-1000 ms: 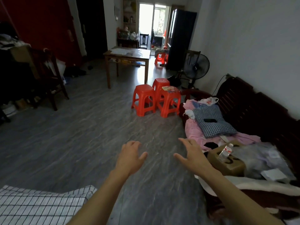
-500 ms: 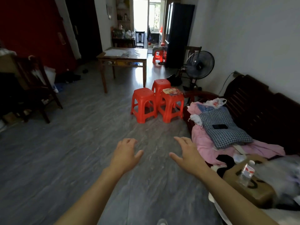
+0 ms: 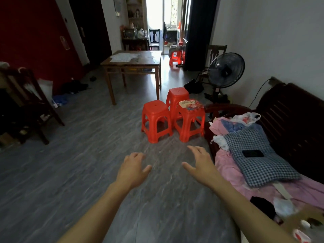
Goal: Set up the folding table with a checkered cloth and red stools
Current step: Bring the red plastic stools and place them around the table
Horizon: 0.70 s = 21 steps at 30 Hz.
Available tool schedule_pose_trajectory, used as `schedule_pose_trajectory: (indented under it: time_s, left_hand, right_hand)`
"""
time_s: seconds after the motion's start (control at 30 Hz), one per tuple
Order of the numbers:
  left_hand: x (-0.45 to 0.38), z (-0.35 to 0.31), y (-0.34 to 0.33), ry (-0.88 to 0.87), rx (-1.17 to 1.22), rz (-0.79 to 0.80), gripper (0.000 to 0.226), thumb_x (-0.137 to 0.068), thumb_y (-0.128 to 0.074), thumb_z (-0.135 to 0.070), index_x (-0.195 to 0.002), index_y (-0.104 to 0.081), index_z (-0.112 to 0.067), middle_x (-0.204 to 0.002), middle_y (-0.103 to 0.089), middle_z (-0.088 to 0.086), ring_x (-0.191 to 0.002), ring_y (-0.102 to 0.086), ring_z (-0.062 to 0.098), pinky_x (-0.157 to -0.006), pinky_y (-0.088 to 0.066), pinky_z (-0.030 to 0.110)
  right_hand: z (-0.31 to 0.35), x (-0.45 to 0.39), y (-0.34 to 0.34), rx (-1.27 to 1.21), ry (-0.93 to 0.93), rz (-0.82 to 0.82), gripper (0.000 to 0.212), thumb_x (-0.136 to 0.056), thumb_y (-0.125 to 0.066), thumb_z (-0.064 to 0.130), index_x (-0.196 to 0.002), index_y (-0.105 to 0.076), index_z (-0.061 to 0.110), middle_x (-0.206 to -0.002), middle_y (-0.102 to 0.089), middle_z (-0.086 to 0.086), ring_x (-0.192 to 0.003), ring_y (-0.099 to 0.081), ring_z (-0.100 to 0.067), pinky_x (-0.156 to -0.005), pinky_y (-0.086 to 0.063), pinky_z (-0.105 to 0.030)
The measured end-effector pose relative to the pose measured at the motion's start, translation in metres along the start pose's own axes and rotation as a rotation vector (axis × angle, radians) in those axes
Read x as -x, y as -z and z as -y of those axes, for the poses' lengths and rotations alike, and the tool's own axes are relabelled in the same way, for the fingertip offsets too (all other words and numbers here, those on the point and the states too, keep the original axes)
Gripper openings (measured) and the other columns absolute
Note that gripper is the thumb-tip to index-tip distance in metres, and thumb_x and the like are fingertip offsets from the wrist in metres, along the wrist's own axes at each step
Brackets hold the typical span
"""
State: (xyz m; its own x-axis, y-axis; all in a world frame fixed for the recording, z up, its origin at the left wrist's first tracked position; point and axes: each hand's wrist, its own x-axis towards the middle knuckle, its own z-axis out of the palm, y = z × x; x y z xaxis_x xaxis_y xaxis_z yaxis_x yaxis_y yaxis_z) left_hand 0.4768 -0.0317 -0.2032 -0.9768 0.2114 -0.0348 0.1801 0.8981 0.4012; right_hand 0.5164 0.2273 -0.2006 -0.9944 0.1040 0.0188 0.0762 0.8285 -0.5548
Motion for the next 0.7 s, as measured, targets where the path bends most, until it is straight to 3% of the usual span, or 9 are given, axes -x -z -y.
schedule_pose_trajectory:
  time_s: [0.2, 0.37, 0.7]
  left_hand:
    - [-0.101, 0.02, -0.016, 0.009, 0.025, 0.038, 0.051, -0.088, -0.056, -0.05, -0.129, -0.053, -0.02, -0.134, -0.05, 0.004, -0.122, -0.045, 0.026, -0.103, -0.039, 0.034]
    - [-0.201, 0.047, -0.024, -0.019, 0.079, 0.038, 0.064, -0.077, -0.044, -0.062, -0.122, -0.057, -0.02, -0.127, -0.056, 0.004, -0.117, -0.05, 0.025, -0.101, -0.04, 0.037]
    - [-0.377, 0.095, -0.009, -0.041, 0.099, 0.043, 0.05, -0.082, -0.059, -0.051, -0.12, -0.058, -0.018, -0.124, -0.056, 0.005, -0.113, -0.051, 0.028, -0.099, -0.042, 0.04]
  right_hand:
    - [-0.009, -0.101, -0.011, 0.064, 0.004, 0.02, 0.072, -0.085, -0.067, 0.044, -0.147, -0.038, 0.021, -0.144, -0.037, -0.01, -0.131, -0.04, -0.031, -0.11, -0.034, -0.041]
    - [-0.002, -0.192, -0.025, 0.112, -0.028, 0.029, 0.073, -0.084, -0.067, 0.047, -0.147, -0.037, 0.025, -0.145, -0.036, -0.008, -0.132, -0.039, -0.031, -0.109, -0.036, -0.049]
    - [0.026, -0.372, -0.044, 0.181, -0.057, 0.031, 0.075, -0.08, -0.058, 0.056, -0.146, -0.039, 0.024, -0.143, -0.037, -0.007, -0.132, -0.037, -0.03, -0.106, -0.039, -0.05]
